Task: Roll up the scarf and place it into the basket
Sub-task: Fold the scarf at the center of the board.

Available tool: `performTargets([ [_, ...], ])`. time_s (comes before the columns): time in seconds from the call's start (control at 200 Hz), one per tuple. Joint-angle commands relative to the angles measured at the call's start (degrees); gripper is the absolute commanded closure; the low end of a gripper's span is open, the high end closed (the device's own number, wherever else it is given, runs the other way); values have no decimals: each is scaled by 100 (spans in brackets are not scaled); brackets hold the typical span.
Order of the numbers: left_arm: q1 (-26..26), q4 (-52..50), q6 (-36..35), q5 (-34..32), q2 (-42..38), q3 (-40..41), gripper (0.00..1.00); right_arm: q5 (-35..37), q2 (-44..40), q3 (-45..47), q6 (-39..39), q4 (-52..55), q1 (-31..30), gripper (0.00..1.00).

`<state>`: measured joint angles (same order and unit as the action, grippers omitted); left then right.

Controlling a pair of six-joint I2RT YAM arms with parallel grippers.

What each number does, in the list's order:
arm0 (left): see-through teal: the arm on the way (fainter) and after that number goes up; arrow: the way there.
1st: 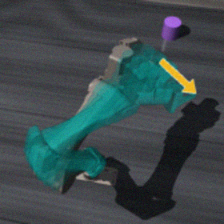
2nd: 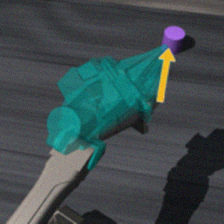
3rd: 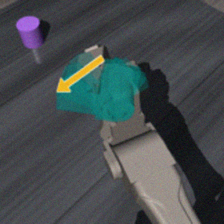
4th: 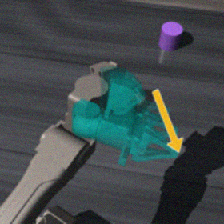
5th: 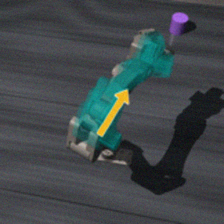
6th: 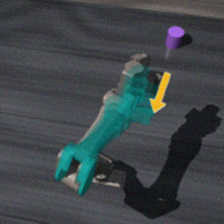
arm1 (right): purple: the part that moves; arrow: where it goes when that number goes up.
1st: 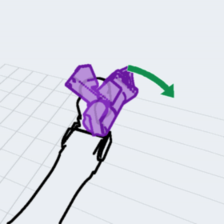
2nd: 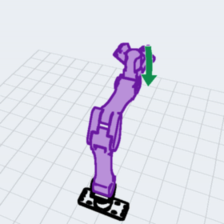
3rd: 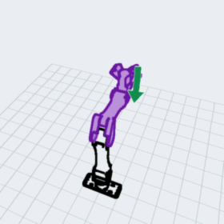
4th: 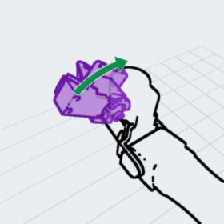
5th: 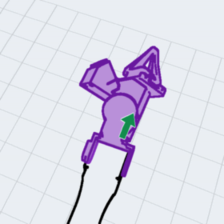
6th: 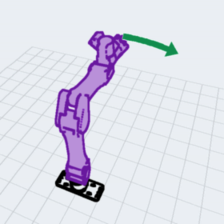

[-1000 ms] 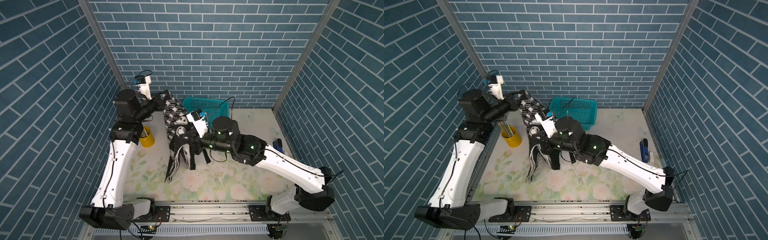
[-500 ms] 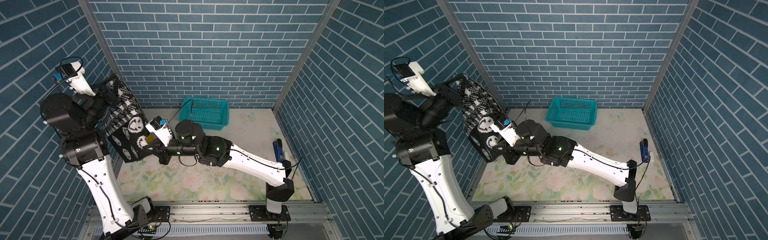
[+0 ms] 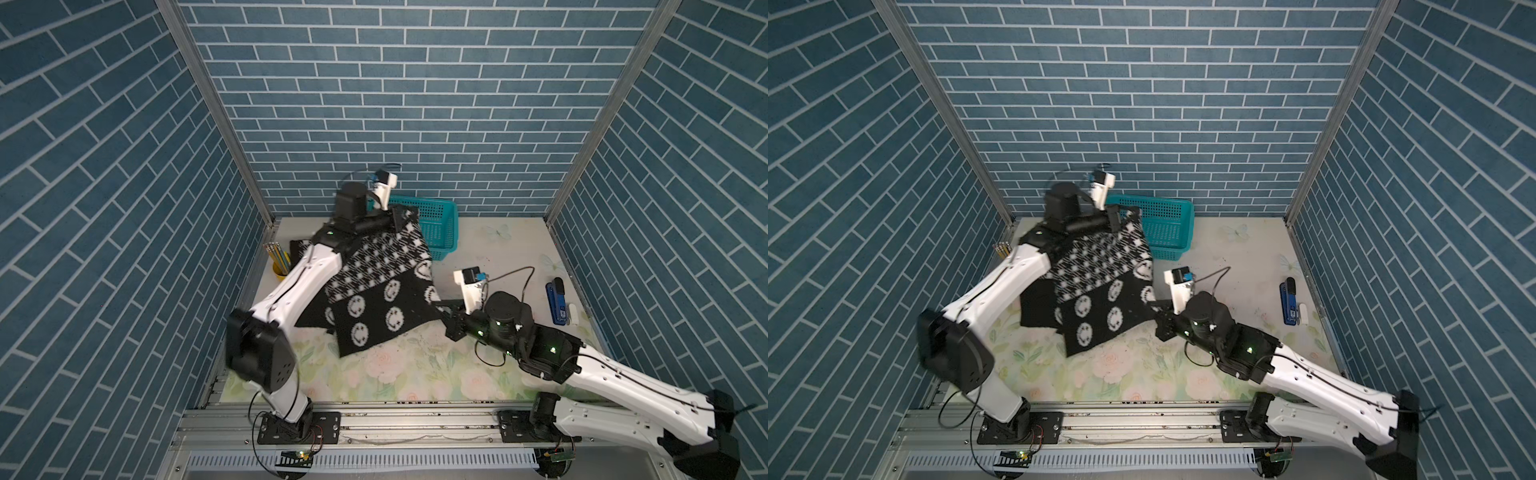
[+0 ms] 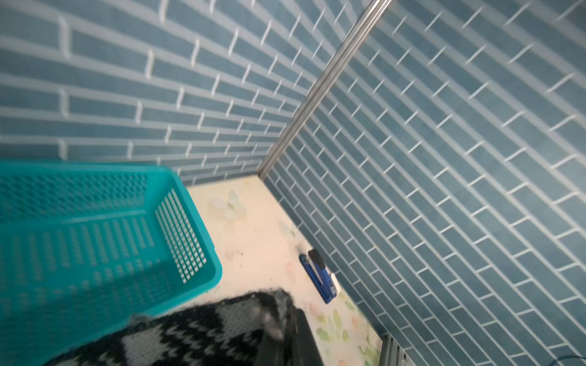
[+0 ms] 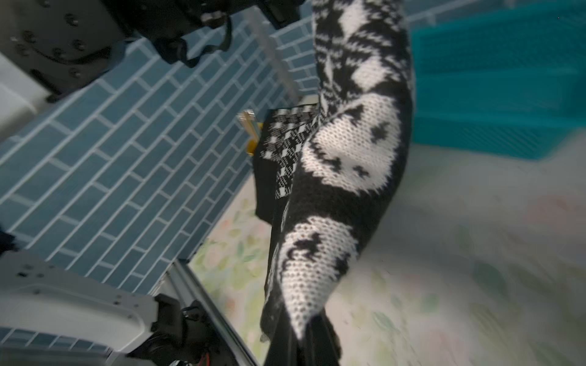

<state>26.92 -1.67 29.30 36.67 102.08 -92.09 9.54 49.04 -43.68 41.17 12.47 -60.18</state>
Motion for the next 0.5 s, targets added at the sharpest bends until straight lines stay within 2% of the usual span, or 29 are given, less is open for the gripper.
performTargets([
  [0.0, 622, 356, -121, -164, 1414, -1149, 100, 1043, -650, 929, 1787, 1202, 457, 100],
  [0.125, 1140, -356, -116, -99, 3177, -3500, 100, 1844, -956, 1308, 2573, 2306, 613, 100],
  [0.23, 1331, -538, 107, 21, 4245, -5077, 100, 2210, -977, 1370, 2818, 2768, 648, 100],
  [0.28, 1318, -393, 301, 130, 4571, -5399, 100, 2375, -964, 1357, 2962, 2979, 681, 100],
  [0.335, 1294, -51, 501, 227, 4716, -5367, 100, 2557, -991, 1350, 3188, 3268, 687, 100],
  [0.365, 1283, 157, 570, 258, 4733, -5243, 100, 2631, -1025, 1362, 3240, 3363, 685, 88],
  [0.385, 1277, 299, 629, 270, 4721, -5149, 95, 2677, -1036, 1353, 3311, 3456, 694, 76],
  [0.42, 1260, 504, 715, 305, 4718, -5060, 78, 2801, -1045, 1286, 3482, 3702, 692, 60],
  [0.455, 1227, 709, 814, 407, 4729, -5023, 47, 2895, -1030, 1190, 3495, 3855, 692, 40],
  [0.495, 1184, 1104, 1017, 596, 4691, -4923, 27, 2995, -988, 1068, 3472, 3972, 692, 24],
])
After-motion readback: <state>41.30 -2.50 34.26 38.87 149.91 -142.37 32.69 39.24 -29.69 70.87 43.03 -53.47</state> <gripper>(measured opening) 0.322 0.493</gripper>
